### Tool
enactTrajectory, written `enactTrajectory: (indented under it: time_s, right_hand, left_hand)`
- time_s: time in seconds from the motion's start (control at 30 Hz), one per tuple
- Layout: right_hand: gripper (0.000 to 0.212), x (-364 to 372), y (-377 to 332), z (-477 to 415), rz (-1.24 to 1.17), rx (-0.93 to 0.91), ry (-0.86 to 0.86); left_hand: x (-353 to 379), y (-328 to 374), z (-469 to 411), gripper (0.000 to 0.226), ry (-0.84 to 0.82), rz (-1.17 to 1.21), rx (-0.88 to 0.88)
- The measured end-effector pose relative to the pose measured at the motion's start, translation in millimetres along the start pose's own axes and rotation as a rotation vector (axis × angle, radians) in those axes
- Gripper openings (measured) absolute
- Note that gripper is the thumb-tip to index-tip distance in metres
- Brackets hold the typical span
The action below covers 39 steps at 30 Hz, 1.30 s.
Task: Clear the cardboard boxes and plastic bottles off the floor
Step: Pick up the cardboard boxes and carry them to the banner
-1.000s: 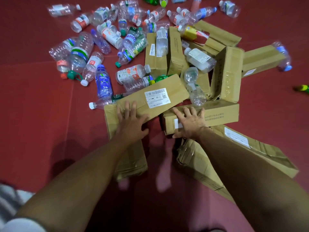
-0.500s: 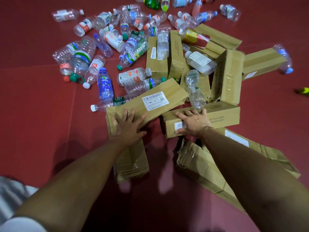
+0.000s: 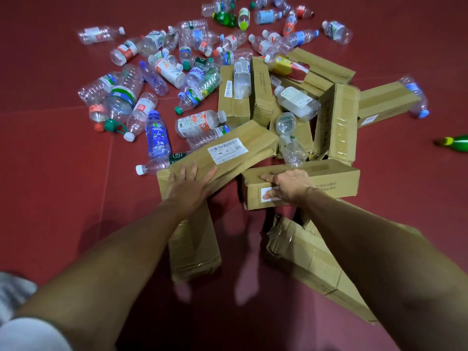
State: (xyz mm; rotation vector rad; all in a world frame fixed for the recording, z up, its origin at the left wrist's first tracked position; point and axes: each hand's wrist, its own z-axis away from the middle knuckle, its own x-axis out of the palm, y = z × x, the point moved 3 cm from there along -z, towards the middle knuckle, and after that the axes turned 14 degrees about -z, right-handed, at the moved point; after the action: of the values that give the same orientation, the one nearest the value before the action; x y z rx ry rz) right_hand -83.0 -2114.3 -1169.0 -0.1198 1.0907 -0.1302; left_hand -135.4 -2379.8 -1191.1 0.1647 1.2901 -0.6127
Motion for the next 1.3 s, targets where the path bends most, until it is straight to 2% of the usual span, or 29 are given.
enactTrajectory:
  time_s: [0.2, 0.47, 0.53, 0.63, 0.73, 0.9, 1.03, 1.17, 1.3]
  right_hand:
    - [0.077, -23, -34, -5, -0.109, -0.001, 0.095]
    - [0.070, -34, -94, -31, -0.207, -0.084, 0.094]
    - [0.065, -32, -95, -26, -0.237, -0.081, 0.067]
    - [0.069, -23, -94, -21, -0.220, -0.055, 0.051]
    - [0.075, -17, -91, -25, -0.252, -0.027, 0.048]
    - [0.096, -1, -77, -27, -0.374, 0.032, -0.104]
    - [0.100, 7, -65, -26, -0.404, 0.076, -0.145]
    - [0.092, 12, -60, -37, -0.393, 0.037, -0.161]
    - [0.080, 19, -59, -46, -0.344, -0.016, -0.099]
  left_hand:
    - [-5, -26, 18, 0.061, 0.095, 0.088, -0.089]
    - [4, -66, 56, 0.071, -0.033, 0.198, -0.194]
    - [13, -62, 61, 0.068, -0.092, 0.238, -0.201]
    - [21, -51, 62, 0.066, -0.163, 0.168, -0.194]
    - [15, -51, 59, 0.065, -0.129, 0.084, -0.205]
    - [12, -58, 57, 0.075, -0.072, -0.002, -0.206]
    - [22, -57, 52, 0.082, -0.086, 0.102, -0.225]
    - [29, -53, 45, 0.087, -0.120, 0.257, -0.254]
    - [31, -48, 42, 0.086, -0.120, 0.253, -0.283]
